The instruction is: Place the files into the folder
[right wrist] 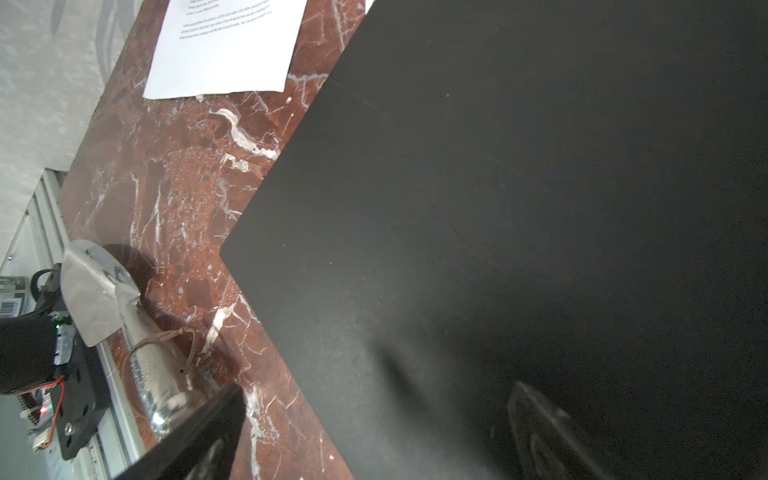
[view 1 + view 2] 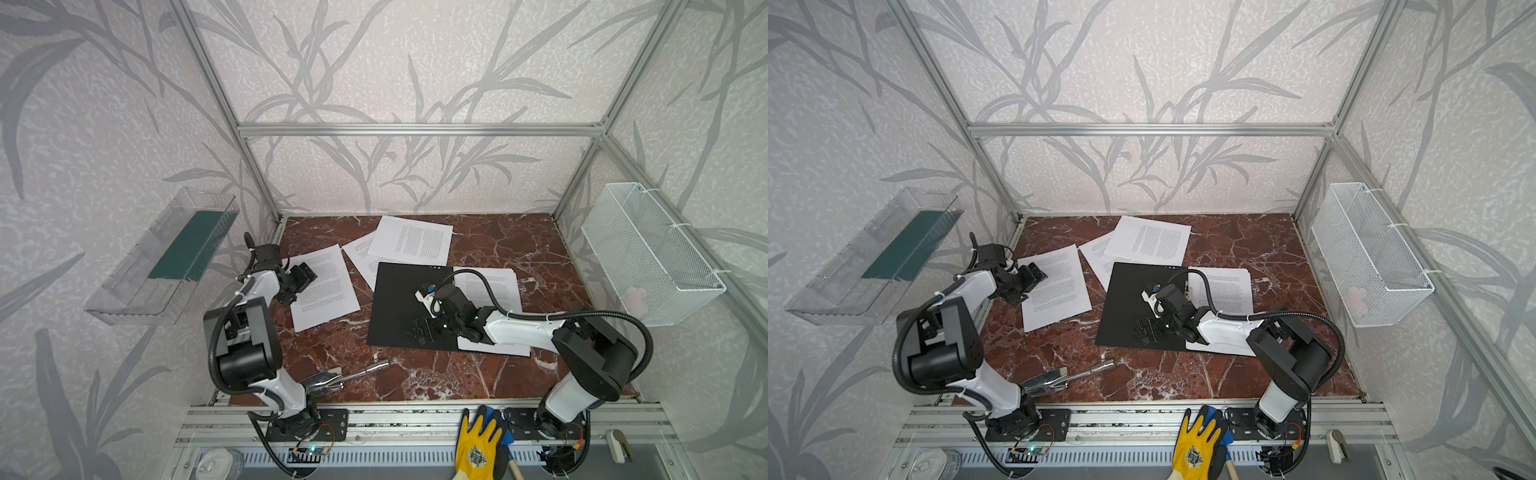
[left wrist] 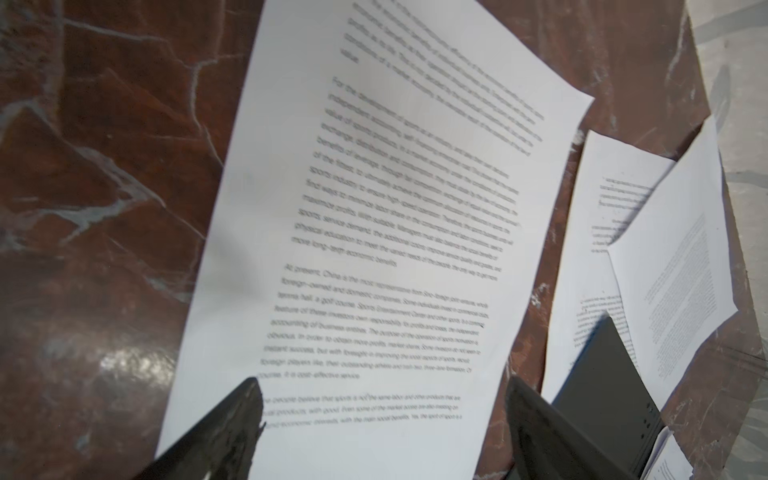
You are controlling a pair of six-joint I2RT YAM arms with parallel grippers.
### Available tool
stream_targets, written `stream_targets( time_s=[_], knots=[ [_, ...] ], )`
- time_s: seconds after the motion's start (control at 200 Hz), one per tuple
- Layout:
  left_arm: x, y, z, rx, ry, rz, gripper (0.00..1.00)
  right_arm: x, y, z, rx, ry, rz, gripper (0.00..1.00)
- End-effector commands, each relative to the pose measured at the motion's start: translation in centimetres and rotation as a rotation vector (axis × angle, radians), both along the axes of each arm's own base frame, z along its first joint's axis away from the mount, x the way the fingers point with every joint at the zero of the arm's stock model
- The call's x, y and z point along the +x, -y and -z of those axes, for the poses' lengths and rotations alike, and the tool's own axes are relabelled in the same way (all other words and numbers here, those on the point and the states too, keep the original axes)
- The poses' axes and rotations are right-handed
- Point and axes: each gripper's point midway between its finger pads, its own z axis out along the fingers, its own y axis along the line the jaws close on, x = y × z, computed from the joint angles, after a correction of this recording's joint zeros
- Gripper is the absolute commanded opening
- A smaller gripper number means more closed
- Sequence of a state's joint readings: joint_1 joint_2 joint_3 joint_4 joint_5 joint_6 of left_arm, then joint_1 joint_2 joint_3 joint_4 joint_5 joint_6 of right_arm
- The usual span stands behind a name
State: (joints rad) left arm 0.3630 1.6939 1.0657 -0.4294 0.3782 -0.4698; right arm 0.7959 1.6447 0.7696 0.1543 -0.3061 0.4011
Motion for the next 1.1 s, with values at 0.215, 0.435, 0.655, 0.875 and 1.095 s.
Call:
stream_targets(
  time_s=[0.215,0.435,0.655,0.875,1.095],
  knots=[
    [-0.7,-2.6,0.4,0.073,-0.118,0.194,0.89,0.0,-1.2,-2.1,0.09,0.044,-0.033,0.99],
    [-0.9,-3.9,0.7,0.056,-0.182,0.244,0.89,0.0,-1.3,-2.1,0.093,0.038,-0.038,0.99],
    [0.9,-3.0,1.2,-0.064,-0.116,0.259,0.89,-0.1,-1.4,-2.3,0.1,0.038,-0.046,0.99],
    [1.2,-3.3,2.8,-0.097,-0.145,0.257,0.86,-0.2,-1.4,-2.6,0.112,0.04,-0.051,0.99],
    [1.2,-3.5,3.6,-0.134,-0.126,0.256,0.86,-0.2,-1.4,-2.8,0.135,0.029,-0.054,0.99]
  ],
)
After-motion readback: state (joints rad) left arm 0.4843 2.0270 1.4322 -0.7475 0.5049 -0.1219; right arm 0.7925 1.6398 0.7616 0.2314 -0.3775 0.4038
